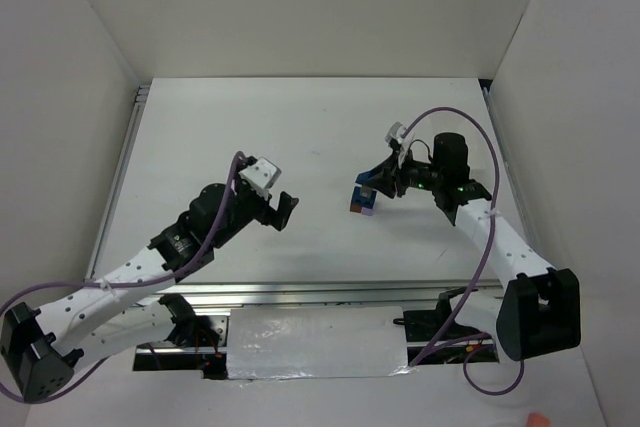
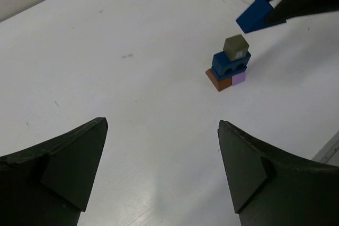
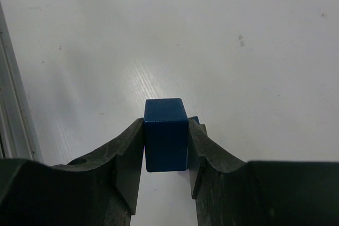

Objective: Build the wood block tower

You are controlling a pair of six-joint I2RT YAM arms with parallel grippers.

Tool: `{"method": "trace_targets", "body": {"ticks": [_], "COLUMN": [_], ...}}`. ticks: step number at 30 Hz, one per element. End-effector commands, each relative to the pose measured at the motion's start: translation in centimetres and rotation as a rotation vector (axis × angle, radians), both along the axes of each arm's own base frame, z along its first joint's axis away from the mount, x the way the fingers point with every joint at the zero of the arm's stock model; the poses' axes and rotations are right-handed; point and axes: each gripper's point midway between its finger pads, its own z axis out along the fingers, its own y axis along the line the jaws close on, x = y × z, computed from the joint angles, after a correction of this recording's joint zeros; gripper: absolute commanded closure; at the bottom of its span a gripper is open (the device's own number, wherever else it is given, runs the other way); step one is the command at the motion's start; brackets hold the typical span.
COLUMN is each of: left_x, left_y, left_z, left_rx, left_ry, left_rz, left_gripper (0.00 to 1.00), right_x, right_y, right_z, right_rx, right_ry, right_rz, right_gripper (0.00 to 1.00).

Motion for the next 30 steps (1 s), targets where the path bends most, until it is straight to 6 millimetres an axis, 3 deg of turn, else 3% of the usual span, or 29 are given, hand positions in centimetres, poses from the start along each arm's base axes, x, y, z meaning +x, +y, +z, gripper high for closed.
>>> {"method": "trace_targets", "body": {"ticks": [1,7,20,30], "left_x": [1.1,1.9,2.5,2.2], "left_y": [1.2,1.3,0.5,0.4], "left_z": [2.4,1.7,0.9,1.0], "left_rx": [-0.144,-0.114,-0.091,-0.080], "left_ry": [-0.030,-0.007,0.002,-0.028], "left_rz": [0.131,0.167,0.154,0.126], "left_gripper": [0.01,0.01,0.01,0.01], "right_x": [1.8,2.7,2.7,1.8], "right_y": [-0.4,-0.9,-1.2,-0.4], "right_z": [1.3,-1.3,-2.5,-3.3], "right_rx": [0.045,0.031,0.005,-0.044], "right_ry": [-0.109,-0.102,-0.139,-0.165], "right_rz": [-0.062,-0.105,-0.119,0.006], "right_gripper": [0.94,0.94,0.93,0.92]}}
